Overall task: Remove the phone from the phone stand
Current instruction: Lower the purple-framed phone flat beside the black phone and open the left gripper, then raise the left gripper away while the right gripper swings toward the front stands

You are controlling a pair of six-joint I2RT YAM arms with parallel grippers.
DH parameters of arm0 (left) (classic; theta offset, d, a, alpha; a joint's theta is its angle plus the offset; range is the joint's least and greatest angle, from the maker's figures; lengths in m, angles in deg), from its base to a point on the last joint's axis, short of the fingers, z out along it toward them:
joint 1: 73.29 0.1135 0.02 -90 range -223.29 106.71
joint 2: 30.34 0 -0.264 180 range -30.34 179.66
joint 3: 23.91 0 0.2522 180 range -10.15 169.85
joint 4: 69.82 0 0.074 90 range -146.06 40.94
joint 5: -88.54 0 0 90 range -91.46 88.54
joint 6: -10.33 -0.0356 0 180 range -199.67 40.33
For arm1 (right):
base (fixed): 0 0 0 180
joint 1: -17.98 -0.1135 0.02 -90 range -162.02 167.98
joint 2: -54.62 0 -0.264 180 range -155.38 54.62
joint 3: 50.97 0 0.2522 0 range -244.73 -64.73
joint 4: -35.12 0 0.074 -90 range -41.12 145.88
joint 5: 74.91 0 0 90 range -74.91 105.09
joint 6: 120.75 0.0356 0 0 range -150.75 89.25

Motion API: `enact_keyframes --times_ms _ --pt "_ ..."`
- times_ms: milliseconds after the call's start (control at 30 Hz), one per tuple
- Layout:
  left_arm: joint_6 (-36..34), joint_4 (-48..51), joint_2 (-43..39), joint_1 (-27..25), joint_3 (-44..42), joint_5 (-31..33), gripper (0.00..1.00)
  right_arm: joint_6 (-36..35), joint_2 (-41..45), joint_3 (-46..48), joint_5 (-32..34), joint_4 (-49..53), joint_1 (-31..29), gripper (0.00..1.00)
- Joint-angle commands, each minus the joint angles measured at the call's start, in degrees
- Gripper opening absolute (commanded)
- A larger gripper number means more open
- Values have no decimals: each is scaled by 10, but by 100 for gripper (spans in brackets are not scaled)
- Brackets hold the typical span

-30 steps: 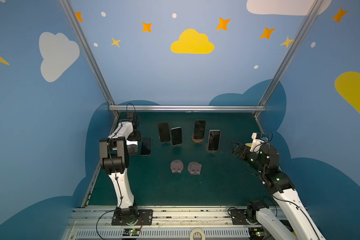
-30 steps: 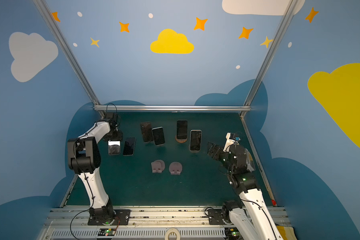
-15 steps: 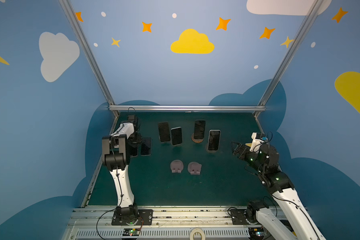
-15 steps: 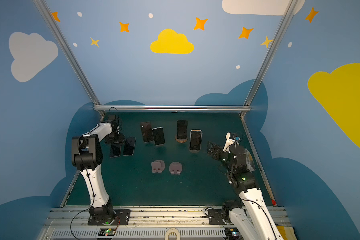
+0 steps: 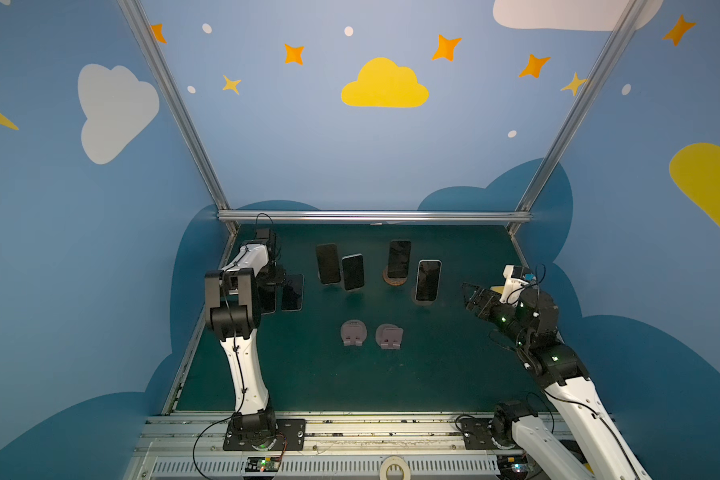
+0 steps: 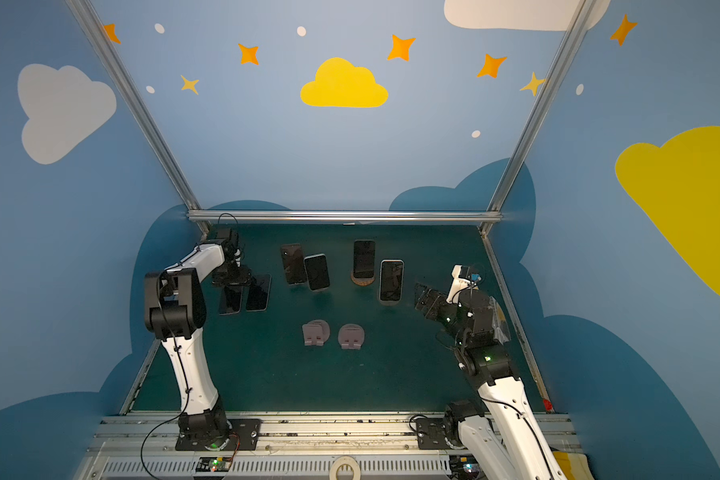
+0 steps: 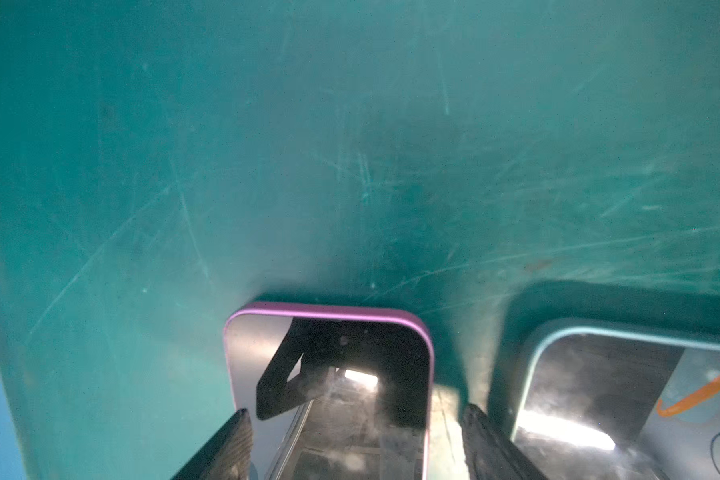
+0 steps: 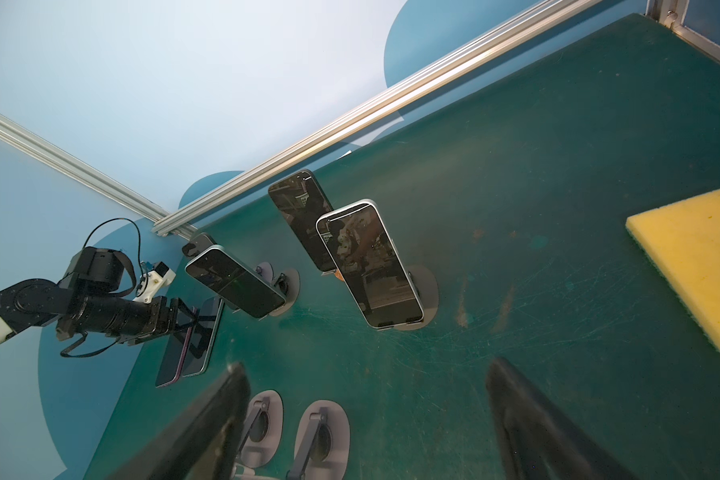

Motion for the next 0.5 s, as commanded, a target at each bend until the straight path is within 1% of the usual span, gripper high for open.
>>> enact_keyframes --times_ms 0,133,267,333,367,433,467 --pt "0 4 -17 0 19 -11 79 -2 7 7 1 -6 -2 89" --pt "6 6 -23 -1 24 -16 79 -3 9 7 2 -6 -1 89" --pt "23 6 -48 -2 37 17 79 -4 6 4 -2 -3 -1 89" --pt "48 5 -74 -4 48 44 79 -2 3 5 -9 -5 -1 89" --pt "56 5 -94 -4 52 49 79 0 -1 5 -15 -7 -1 89" --pt "90 -7 -138 -7 49 85 81 4 -9 -3 -31 -2 -2 89" --pt "110 -11 -166 -8 44 92 81 3 -14 -13 -44 7 -1 89"
